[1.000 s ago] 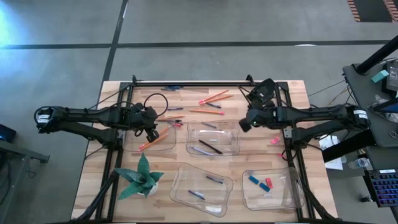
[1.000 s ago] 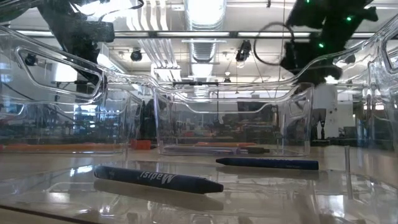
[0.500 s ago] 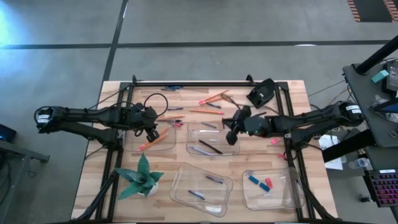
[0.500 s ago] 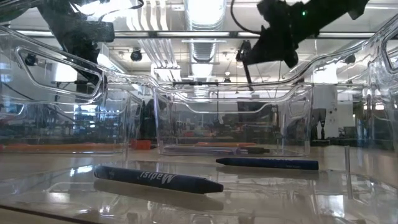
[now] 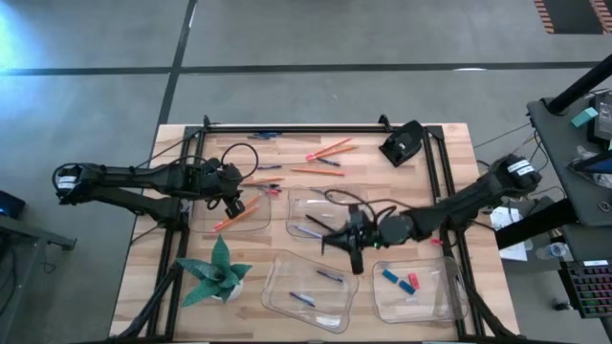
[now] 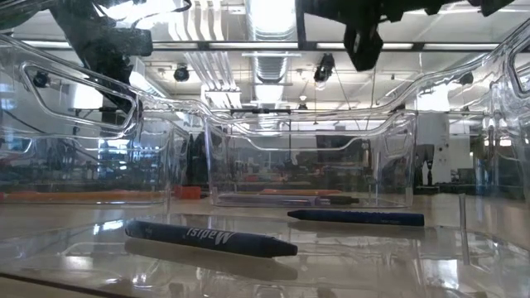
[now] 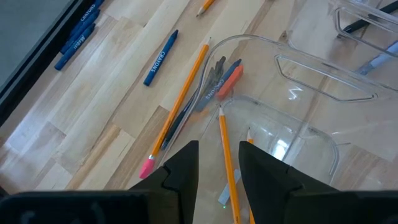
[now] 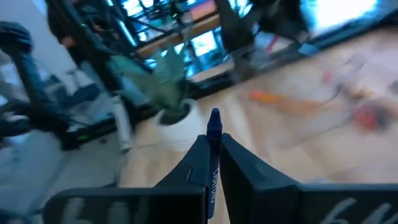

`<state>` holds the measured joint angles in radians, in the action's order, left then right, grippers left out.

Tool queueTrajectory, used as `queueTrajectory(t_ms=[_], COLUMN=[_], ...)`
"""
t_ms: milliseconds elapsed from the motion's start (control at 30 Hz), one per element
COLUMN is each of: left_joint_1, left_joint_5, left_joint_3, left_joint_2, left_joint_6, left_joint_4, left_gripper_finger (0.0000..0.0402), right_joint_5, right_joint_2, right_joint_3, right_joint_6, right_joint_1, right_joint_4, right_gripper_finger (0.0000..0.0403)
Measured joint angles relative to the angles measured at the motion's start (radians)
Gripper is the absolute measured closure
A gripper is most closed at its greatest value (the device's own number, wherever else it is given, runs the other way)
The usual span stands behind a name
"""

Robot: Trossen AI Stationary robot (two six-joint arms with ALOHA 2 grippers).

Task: Sort crayons/erasers/pens/pencils in bins
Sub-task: Put the blue crayon into the bottom left transparent bin

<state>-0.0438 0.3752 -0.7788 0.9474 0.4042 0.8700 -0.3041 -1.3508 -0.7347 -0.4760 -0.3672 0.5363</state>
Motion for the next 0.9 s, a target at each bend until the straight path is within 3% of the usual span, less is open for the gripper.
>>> queueTrajectory(t_ms=[233,533,900], left_joint_1=[0.0,0.0,0.0], left_joint_5=[0.0,-0.013,-0.031], left_joint_3=[0.0,0.0,0.0], left_joint_2=[0.0,0.0,0.0], left_joint_6=[-0.001,-0.001,-0.038], left_joint_4=[0.001,0.003,0.006], left_gripper_finger=[0.0301,0.0301,0.0301], right_joint_5=[0.107,0.117,0.159], right_joint_2=[-0.165,-0.377,-0.587], right_joint_3=[-0.138,-0.504,-0.789], right_joint_6=[-0.115,-0.164,-0.265], right_joint_1=[-0.041,-0.079,-0.102], right_joint_4=[-0.098,-0.645,-0.92], right_gripper_finger=[0.039,0.039,0.039])
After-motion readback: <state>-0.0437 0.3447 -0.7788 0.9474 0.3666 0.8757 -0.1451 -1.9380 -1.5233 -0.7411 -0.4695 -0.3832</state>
